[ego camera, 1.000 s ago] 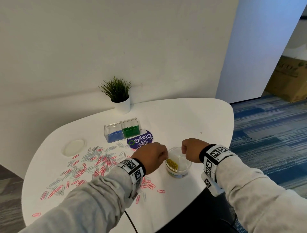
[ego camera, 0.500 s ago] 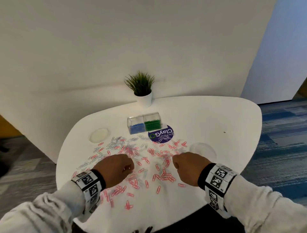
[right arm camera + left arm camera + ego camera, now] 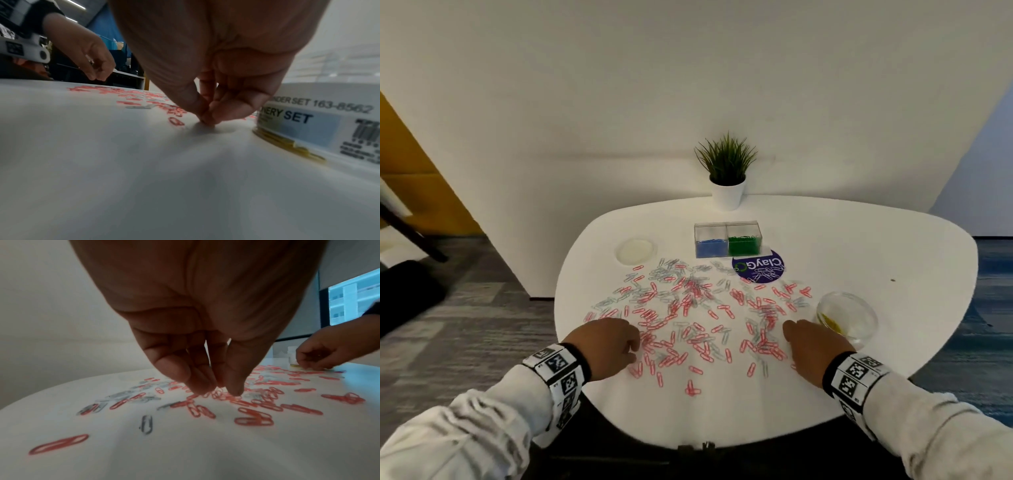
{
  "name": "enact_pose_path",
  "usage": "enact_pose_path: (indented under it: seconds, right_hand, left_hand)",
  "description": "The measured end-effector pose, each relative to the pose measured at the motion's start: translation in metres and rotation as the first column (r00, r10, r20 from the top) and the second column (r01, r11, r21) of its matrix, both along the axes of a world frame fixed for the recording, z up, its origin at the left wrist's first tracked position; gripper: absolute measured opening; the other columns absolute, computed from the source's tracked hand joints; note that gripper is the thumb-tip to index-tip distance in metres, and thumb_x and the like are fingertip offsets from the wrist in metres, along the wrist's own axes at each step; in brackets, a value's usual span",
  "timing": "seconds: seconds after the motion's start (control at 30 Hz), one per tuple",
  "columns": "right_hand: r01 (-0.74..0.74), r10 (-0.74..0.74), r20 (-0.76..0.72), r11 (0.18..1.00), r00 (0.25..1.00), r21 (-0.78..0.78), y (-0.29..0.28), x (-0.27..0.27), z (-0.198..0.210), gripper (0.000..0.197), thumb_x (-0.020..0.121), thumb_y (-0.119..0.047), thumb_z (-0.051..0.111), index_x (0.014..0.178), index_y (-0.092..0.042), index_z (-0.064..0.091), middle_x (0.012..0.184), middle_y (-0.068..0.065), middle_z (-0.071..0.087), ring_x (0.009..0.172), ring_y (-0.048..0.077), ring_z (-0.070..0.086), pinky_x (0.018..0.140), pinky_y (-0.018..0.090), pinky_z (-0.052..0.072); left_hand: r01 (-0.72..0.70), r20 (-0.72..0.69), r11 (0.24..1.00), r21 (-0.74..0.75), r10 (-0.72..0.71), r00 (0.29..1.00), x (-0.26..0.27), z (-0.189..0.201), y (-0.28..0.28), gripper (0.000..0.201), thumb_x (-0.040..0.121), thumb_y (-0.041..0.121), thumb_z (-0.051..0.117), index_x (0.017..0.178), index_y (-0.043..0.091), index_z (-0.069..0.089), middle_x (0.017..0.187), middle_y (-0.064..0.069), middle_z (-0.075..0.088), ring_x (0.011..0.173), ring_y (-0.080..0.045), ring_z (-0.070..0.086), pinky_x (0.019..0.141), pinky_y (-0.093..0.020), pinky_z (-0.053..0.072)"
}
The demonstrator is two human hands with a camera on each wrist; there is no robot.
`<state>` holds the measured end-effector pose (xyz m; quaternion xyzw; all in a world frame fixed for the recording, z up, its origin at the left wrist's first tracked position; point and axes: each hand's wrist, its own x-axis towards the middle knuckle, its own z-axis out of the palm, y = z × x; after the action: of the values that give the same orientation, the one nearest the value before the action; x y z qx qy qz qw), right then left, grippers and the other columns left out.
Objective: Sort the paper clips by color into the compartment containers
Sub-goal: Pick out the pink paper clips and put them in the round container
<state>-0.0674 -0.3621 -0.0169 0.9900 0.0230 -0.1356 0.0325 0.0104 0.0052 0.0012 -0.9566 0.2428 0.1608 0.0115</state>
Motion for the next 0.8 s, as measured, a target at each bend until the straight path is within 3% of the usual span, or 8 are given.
enact_pose_path:
  seconds: [0.13,0.27,0.37,0.43,0.53,0.67,0.73,0.8]
  right_hand:
    - [0.065,-0.063,0.036,0.995,0.997,-0.071,0.003,0.0,0.003,0.039,0.097,-0.028,0.053,0.13,-0.01,0.043,0.128,0.008,0.05,0.113,0.022,0.058,0.089,0.031,0.048]
    - [0.011,-0.012,-0.021,0.997,1.0,-0.078,0.001,-0.001,0.004,0.035,0.098,-0.026,0.052,0.128,-0.008,0.046,0.128,0.011,0.053,0.115,0.026,0.057,0.093,0.033,0.045]
    - [0.001,-0.004,-0.057,0.998,0.998,-0.056,0.0,-0.001,0.007,0.031,0.098,-0.025,0.049,0.123,-0.007,0.05,0.125,0.011,0.055,0.112,0.027,0.058,0.085,0.031,0.043]
    - [0.048,-0.049,0.03,0.999,0.998,0.018,-0.002,0.005,0.02,0.026,0.095,-0.025,0.048,0.116,-0.01,0.054,0.118,0.008,0.06,0.105,0.026,0.061,0.075,0.027,0.039]
    - [0.144,-0.165,0.201,0.983,0.966,0.115,-0.02,0.017,0.049,0.02,0.092,-0.027,0.048,0.106,-0.015,0.055,0.105,0.004,0.062,0.097,0.025,0.062,0.071,0.028,0.038]
    - [0.279,-0.288,0.152,0.957,0.945,0.082,-0.06,0.022,0.062,0.011,0.093,-0.03,0.045,0.092,-0.021,0.052,0.11,0.004,0.064,0.099,0.023,0.06,0.079,0.03,0.043]
    - [0.293,-0.299,0.09,0.954,0.95,0.071,-0.075,0.021,0.059,0.013,0.091,-0.025,0.047,0.1,-0.025,0.056,0.12,0.001,0.059,0.105,0.02,0.056,0.086,0.029,0.044]
    - [0.294,-0.303,0.047,0.945,0.952,0.143,-0.09,0.02,0.058,0.03,0.083,-0.02,0.055,0.108,-0.037,0.054,0.136,-0.004,0.047,0.114,0.018,0.049,0.094,0.03,0.044]
  left_hand:
    - [0.015,-0.051,1.0,-0.019,-0.016,0.999,0.002,0.004,0.005,0.022,0.083,0.05,0.065,0.1,0.037,0.061,0.092,0.019,0.058,0.085,0.0,0.054,0.075,-0.018,0.044]
    - [0.079,-0.099,0.991,-0.11,-0.09,0.991,-0.005,-0.003,0.009,0.039,0.079,0.055,0.066,0.117,0.053,0.058,0.103,0.025,0.055,0.087,0.008,0.052,0.083,-0.014,0.044]
    - [0.146,-0.07,0.987,-0.073,-0.151,0.986,-0.008,-0.011,0.008,0.035,0.085,0.049,0.06,0.12,0.055,0.057,0.107,0.025,0.053,0.091,0.007,0.05,0.088,-0.013,0.041]
    - [0.169,-0.028,0.985,-0.047,-0.17,0.985,-0.005,-0.017,0.008,0.026,0.088,0.048,0.055,0.113,0.048,0.064,0.104,0.024,0.055,0.092,0.005,0.05,0.086,-0.013,0.041]
    - [0.187,0.017,0.982,-0.019,-0.187,0.982,-0.003,-0.023,0.009,0.021,0.091,0.048,0.052,0.103,0.039,0.067,0.102,0.02,0.058,0.094,0.002,0.053,0.086,-0.016,0.043]
    - [0.19,0.045,0.981,-0.033,-0.189,0.981,-0.003,-0.024,0.009,0.016,0.09,0.047,0.053,0.096,0.038,0.065,0.092,0.021,0.056,0.087,0.002,0.053,0.081,-0.015,0.044]
    - [0.189,0.051,0.981,-0.039,-0.187,0.981,-0.004,-0.024,0.007,0.012,0.09,0.045,0.052,0.091,0.037,0.062,0.086,0.021,0.053,0.081,0.001,0.051,0.075,-0.012,0.041]
    - [0.178,0.046,0.983,-0.053,-0.175,0.983,-0.005,-0.025,0.006,0.01,0.089,0.043,0.052,0.089,0.036,0.06,0.084,0.02,0.054,0.078,0.002,0.05,0.071,-0.011,0.038]
